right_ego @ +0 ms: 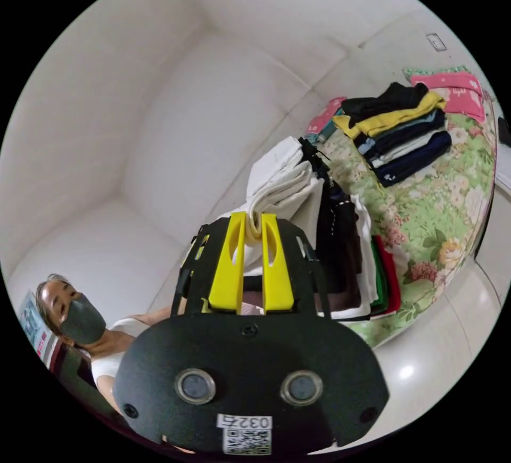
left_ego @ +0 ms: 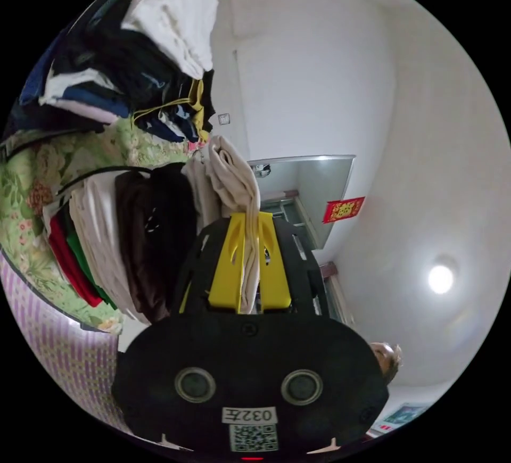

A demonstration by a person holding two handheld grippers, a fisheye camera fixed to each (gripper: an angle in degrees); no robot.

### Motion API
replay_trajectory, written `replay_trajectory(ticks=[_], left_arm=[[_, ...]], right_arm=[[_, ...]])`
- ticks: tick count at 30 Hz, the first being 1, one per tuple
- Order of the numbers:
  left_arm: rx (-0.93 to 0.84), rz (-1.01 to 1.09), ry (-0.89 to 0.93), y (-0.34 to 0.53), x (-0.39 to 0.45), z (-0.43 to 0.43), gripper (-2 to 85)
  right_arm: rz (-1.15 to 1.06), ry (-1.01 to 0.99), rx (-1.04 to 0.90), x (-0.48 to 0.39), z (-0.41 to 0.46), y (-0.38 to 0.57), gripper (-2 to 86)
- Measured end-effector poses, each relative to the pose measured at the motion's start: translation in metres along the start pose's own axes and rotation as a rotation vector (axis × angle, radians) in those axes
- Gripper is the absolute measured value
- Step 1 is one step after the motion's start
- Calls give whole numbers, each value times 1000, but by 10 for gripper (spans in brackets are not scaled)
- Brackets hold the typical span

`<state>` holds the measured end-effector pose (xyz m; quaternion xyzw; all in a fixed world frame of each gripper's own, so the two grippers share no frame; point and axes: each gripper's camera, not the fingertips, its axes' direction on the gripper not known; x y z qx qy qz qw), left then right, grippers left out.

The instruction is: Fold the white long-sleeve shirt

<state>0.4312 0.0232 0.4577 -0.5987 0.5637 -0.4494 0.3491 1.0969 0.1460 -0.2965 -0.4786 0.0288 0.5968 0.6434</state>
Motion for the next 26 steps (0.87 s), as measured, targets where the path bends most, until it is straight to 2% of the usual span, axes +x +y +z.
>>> replay_trajectory(ticks=[3,5,6,10,13,15,16,20,23,26], left_arm=[[23,51,-49,15,5,-4,3],[6,17,-222,22,-18,3,14],[6,18,-244,24,-24,6,18],[18,64,-193,40,-34,15,34],[66,133,-139,58,-21,4,25],[139,254,-158,78,0,-12,27],[184,380,-208,94,22,-19,21],[193,782,-404,152,99,1,-5],[188,904,-394,182,111,17,-8],[153,804,-279,188,85,14,-9]], right_arm=[[42,-3,-15,28,3,13,52],[116,-18,-16,67,9,32,52],[132,-45,-8,74,9,37,52],[138,-100,13,90,8,53,56],[107,-129,128,84,-16,72,77],[4,-62,229,63,-33,91,80],[-88,8,269,44,-38,103,74],[-332,175,287,-6,-14,133,52],[-340,166,283,-6,-2,143,57],[-263,89,329,19,-7,156,58]])
